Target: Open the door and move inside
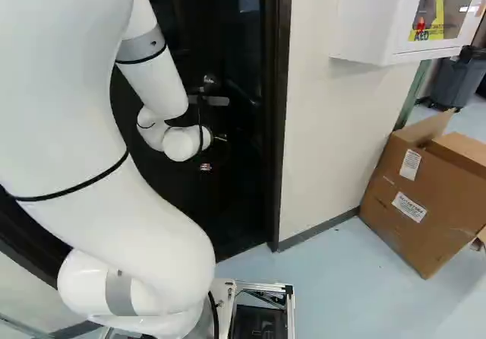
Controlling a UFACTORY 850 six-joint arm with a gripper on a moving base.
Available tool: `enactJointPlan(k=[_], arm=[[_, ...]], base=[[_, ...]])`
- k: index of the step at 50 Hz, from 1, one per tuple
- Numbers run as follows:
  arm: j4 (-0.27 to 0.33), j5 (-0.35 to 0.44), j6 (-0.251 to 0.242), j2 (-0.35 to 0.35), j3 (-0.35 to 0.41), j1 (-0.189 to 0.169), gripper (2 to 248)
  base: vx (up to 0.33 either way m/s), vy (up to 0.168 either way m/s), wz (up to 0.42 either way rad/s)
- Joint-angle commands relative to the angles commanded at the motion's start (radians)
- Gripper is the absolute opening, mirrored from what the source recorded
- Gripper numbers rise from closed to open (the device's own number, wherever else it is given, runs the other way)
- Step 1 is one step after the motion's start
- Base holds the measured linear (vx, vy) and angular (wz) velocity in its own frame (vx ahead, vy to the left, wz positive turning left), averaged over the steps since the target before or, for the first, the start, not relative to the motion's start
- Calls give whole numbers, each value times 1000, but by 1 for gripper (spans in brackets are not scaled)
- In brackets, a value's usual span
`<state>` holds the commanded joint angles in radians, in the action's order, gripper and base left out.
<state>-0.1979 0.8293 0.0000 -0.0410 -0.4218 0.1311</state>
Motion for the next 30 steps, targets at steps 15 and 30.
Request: enactJointPlan(k=[15,30], arm=[[0,0,0,0,0,0,247],[0,0,0,0,0,0,247]], base=[[36,120,-12],[3,28,5]])
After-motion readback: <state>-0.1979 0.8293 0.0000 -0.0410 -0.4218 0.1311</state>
